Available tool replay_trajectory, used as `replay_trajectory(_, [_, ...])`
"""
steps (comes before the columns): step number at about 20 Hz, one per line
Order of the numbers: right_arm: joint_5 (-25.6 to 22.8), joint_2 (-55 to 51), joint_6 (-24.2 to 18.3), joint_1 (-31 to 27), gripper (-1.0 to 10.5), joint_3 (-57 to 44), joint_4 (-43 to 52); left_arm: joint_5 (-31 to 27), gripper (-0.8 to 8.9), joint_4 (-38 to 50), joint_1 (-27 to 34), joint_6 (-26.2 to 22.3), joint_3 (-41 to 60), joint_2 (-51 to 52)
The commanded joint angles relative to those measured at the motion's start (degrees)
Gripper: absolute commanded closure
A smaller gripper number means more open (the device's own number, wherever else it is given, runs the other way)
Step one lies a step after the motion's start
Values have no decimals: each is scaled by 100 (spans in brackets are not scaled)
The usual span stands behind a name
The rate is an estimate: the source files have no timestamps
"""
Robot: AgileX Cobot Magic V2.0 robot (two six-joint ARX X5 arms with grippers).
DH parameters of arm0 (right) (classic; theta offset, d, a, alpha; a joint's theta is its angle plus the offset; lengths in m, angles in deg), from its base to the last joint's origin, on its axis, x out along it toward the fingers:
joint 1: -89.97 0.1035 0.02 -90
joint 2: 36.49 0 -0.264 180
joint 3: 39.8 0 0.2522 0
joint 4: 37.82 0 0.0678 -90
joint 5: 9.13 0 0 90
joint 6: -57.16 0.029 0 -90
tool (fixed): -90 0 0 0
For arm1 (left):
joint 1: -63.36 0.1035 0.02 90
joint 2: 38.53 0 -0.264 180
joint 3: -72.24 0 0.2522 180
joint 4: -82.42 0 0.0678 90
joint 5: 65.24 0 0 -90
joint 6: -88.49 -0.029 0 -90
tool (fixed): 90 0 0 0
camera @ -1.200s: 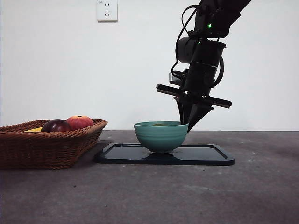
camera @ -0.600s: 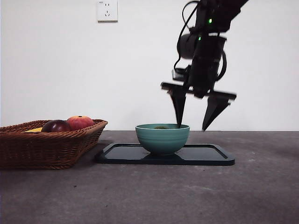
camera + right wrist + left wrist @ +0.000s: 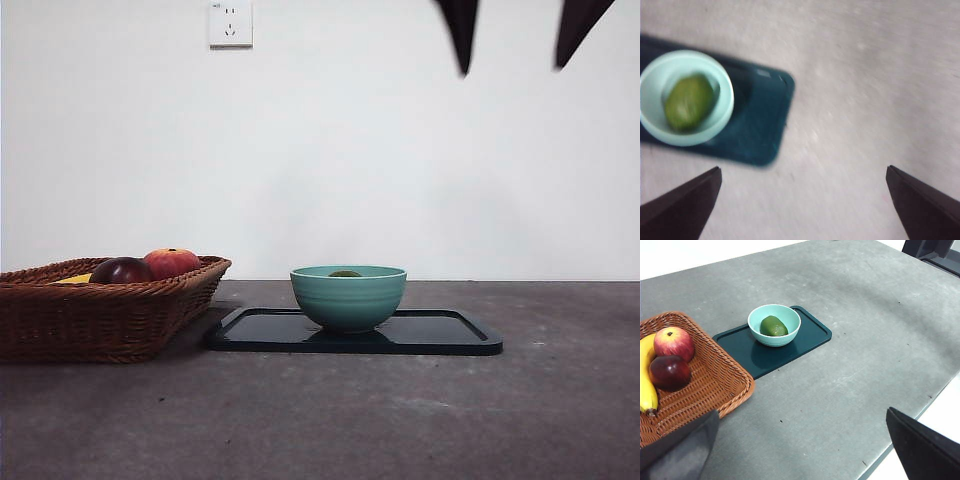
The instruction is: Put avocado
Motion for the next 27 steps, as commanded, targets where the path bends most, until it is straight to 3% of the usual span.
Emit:
replay_trajectory(1, [-55,-824,-35,168,419,-713,74,-11,221,46,-59,-63,-57,-9])
replay_trajectory(10, [17,-4599,-11,1134,419,-3775,859,-11,221,46,-59,-61,-57,-9])
replay_trajectory(15, [756,-6100,20,1399,419,-4710,835,-11,221,59,-59,-59,-57,-9])
replay_trajectory(19, [898,-6618,26,1399,419,-4979,782,-11,221,61,-59,-61,-57,-9])
replay_trajectory(27, [879,-6677,17,1399,419,-4977,870,-11,237,63,-59,-61,-57,-9])
